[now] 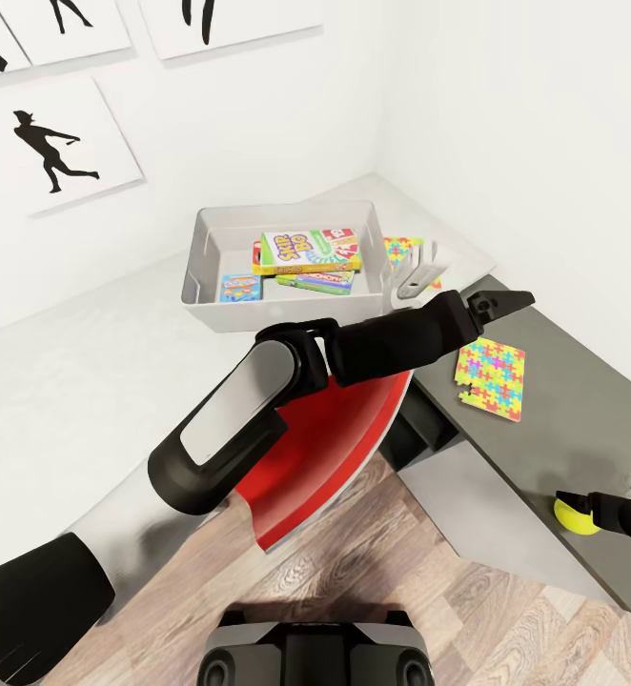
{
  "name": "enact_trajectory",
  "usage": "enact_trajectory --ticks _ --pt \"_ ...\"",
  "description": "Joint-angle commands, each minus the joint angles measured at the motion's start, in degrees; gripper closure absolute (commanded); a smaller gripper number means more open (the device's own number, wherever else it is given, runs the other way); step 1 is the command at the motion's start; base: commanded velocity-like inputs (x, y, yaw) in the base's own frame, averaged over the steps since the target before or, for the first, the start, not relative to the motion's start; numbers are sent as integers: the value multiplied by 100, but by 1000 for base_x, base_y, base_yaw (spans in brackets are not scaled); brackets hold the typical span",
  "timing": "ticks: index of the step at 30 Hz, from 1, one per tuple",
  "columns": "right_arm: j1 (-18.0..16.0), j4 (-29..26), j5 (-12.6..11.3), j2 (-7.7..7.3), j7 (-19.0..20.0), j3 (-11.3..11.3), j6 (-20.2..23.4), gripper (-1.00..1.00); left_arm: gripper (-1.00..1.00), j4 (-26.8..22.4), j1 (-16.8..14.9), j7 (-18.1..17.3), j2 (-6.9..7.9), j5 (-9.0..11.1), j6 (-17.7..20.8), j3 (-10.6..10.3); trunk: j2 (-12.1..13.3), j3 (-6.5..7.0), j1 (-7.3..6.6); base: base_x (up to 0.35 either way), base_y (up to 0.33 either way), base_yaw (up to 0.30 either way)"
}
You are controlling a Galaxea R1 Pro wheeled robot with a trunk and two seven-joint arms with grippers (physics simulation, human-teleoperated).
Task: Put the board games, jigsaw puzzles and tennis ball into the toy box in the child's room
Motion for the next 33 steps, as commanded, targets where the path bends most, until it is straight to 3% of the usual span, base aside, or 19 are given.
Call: enact_trajectory --ticks 1,33 --pt "-4 -3 52 0 60 -8 28 -100 -100 -5 -4 51 -2 56 -1 3 -9 -9 3 0 0 0" --pt "-4 -3 52 9 60 -8 28 -100 -100 -6 -6 54 -2 56 6 3 -9 -238 3 0 0 0"
